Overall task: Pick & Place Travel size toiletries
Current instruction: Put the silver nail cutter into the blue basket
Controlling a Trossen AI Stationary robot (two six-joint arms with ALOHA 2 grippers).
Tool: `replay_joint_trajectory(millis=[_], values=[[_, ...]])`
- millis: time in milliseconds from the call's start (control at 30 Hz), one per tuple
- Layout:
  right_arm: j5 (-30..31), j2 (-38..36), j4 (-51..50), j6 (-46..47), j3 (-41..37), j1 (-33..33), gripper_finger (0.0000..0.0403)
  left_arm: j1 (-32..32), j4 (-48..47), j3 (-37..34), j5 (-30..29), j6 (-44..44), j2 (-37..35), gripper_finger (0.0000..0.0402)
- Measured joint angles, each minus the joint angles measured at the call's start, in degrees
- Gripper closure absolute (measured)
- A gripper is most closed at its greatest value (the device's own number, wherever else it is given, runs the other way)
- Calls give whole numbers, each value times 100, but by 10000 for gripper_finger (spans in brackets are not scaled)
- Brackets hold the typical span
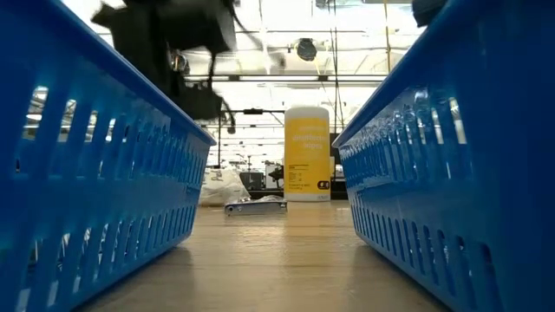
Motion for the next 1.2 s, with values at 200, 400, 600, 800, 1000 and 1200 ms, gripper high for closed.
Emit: replay_joint_trajectory(millis=[200,400,600,800,1000,1200], values=[[-1,-2,2,0,1,1,399,-777,587,18,-6,81,-744,368],[1,0,-2,0,1,0,399,-1894,1809,29,158,540,-888,368],[-1,-2,-1,0,0,1,399,-2453,2558,31,446,1315,-548,368],[-1,-2,-4,0,1,1,398,-2448,2435,31,959,1026,-355,368],[1,0,-2,0,-1,1,398,-2326,2407,31,755,736,-355,318],[1,0,-2,0,-1,-1,399,-2219,2452,31,804,773,-355,287]])
